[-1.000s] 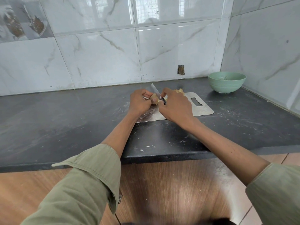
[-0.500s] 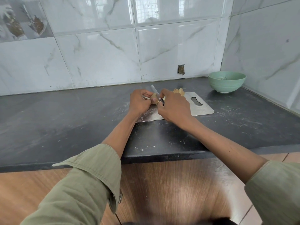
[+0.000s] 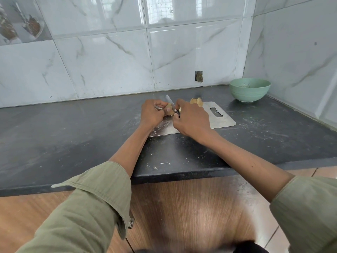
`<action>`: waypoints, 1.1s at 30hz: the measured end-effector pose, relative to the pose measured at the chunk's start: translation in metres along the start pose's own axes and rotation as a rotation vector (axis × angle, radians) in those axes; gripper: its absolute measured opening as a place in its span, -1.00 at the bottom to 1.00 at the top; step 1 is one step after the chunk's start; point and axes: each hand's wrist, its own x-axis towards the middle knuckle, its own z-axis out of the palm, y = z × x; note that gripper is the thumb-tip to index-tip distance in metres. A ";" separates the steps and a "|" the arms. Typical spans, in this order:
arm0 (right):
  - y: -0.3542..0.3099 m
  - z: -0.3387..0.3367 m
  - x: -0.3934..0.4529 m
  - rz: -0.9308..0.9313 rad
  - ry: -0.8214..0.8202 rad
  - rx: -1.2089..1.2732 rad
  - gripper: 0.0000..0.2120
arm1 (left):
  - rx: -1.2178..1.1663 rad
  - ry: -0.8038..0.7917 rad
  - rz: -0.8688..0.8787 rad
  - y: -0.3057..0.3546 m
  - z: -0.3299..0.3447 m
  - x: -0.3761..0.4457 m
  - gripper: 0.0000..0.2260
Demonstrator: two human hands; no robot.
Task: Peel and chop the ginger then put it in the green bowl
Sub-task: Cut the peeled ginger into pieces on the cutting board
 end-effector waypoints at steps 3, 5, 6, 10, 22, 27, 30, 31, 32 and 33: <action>0.001 0.000 -0.001 0.001 -0.002 -0.009 -0.82 | -0.022 -0.002 -0.034 -0.003 0.002 0.000 -0.90; 0.001 0.001 -0.002 -0.002 0.005 -0.019 -0.83 | -0.011 0.005 -0.031 -0.003 0.001 0.001 -0.92; 0.001 0.001 -0.002 -0.005 0.007 -0.019 -0.83 | -0.002 0.009 -0.022 -0.003 0.001 0.002 -0.92; 0.004 0.001 0.005 0.034 -0.046 -0.001 -0.83 | 0.077 -0.002 0.051 0.000 0.004 0.002 -0.89; 0.002 0.004 -0.003 0.003 0.011 -0.052 -0.83 | 0.050 0.033 -0.003 0.007 0.004 -0.004 -0.83; 0.000 0.003 0.002 -0.013 -0.022 -0.034 -0.81 | 0.074 0.028 0.020 0.007 0.005 -0.003 -0.85; 0.001 0.002 -0.003 -0.027 -0.010 -0.052 -0.83 | 0.041 0.046 -0.034 0.002 0.005 0.000 -0.90; 0.001 0.003 -0.005 -0.034 -0.005 -0.065 -0.83 | 0.034 0.046 -0.051 0.001 0.004 0.001 -0.91; 0.000 0.003 -0.007 -0.040 -0.006 -0.077 -0.83 | 0.036 0.046 -0.056 0.000 0.003 0.002 -0.92; 0.000 0.003 -0.007 -0.041 -0.011 -0.084 -0.83 | 0.042 0.047 -0.052 -0.002 0.003 0.003 -0.92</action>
